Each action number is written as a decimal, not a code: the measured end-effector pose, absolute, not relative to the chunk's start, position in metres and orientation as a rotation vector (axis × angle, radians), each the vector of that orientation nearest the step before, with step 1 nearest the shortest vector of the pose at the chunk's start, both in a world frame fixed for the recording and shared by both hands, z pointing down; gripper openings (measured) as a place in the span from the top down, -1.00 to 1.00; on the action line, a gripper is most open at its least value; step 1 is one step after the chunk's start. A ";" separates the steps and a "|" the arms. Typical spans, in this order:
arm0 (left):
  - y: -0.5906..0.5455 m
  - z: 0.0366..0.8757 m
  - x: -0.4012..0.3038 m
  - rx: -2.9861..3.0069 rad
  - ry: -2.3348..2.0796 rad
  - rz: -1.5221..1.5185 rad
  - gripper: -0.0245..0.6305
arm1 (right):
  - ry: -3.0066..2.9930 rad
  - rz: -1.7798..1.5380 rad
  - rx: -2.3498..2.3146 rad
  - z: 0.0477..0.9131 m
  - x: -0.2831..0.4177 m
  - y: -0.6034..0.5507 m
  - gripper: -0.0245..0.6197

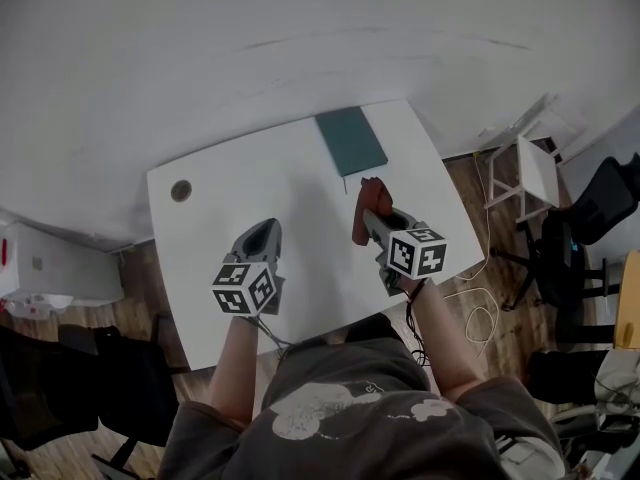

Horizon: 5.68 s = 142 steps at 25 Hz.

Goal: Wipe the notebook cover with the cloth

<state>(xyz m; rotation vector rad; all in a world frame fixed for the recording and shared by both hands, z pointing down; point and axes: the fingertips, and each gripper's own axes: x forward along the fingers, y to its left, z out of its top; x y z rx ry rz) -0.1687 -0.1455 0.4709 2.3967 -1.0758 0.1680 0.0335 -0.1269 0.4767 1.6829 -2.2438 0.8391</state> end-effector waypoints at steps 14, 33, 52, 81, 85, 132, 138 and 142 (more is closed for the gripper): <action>-0.166 0.474 -0.107 2.320 -1.229 0.227 0.91 | -2.340 0.851 1.531 0.480 0.100 -0.188 0.59; -0.231 0.505 -0.004 2.210 -1.295 0.328 0.91 | -2.398 0.878 1.337 0.509 0.167 -0.262 0.59; -0.287 0.570 0.045 2.097 -1.256 0.459 0.91 | -2.438 0.887 1.140 0.547 0.157 -0.328 0.59; -0.303 0.624 0.056 2.015 -1.163 0.643 0.91 | -2.452 0.920 1.092 0.560 0.142 -0.366 0.59; -0.303 0.624 0.055 2.004 -1.155 0.642 0.91 | -2.469 0.907 1.061 0.553 0.131 -0.385 0.59; -0.305 0.626 0.053 1.984 -1.161 0.586 0.91 | -2.323 0.828 1.049 0.597 0.105 -0.485 0.59; -0.305 0.625 0.053 1.980 -1.154 0.583 0.91 | -2.309 0.833 1.076 0.597 0.121 -0.485 0.59; -0.305 0.625 0.054 1.982 -1.157 0.586 0.91 | -2.295 0.835 1.100 0.596 0.134 -0.484 0.59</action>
